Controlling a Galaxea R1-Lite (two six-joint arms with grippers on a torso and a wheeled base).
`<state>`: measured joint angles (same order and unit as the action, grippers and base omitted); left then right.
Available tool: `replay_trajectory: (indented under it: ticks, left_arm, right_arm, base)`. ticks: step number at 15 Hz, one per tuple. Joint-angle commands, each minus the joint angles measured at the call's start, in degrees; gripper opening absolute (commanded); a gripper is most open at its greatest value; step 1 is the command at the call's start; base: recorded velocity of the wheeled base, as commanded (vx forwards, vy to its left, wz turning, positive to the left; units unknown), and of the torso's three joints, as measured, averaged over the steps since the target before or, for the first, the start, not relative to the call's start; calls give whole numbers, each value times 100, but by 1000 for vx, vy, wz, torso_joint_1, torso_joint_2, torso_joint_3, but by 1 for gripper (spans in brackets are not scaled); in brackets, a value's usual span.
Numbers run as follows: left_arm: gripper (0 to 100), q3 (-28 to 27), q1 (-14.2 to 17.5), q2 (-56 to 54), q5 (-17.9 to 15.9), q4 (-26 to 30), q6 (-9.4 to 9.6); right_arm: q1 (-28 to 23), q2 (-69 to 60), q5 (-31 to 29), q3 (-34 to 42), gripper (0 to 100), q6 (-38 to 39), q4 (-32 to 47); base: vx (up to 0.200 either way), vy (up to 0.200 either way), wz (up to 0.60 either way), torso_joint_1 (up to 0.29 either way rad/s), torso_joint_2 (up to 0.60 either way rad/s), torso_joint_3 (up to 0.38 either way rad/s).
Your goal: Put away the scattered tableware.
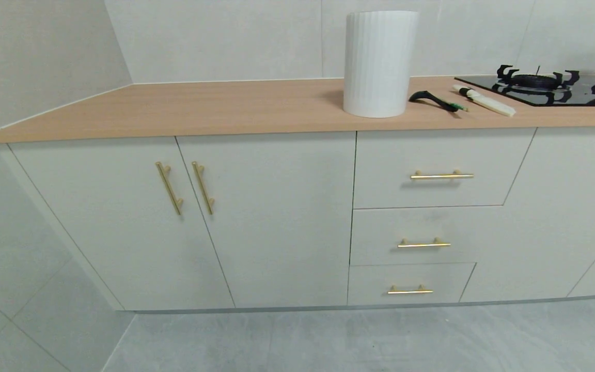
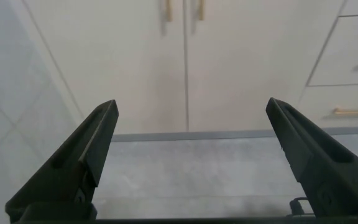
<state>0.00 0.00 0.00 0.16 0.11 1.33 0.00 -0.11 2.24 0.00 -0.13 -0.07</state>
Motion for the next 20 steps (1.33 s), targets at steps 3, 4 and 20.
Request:
replay_trajectory:
  ticks: [3,4,20]
  left_arm:
    - [100,0,0,9,2,-2,-1]
    - [100,0,0,9,2,-2,-10]
    - [100,0,0,9,2,-2,-10]
  right_arm:
    - [0,11,4,0,100,-4,-1]
    - [0,11,4,0,100,-4,-1]
    - [0,11,4,0,100,5,-1]
  base:
    - [0,-133,0,2,0,5]
    - [0,0,0,0,0,0]
    - [88,0,0,0,2,2]
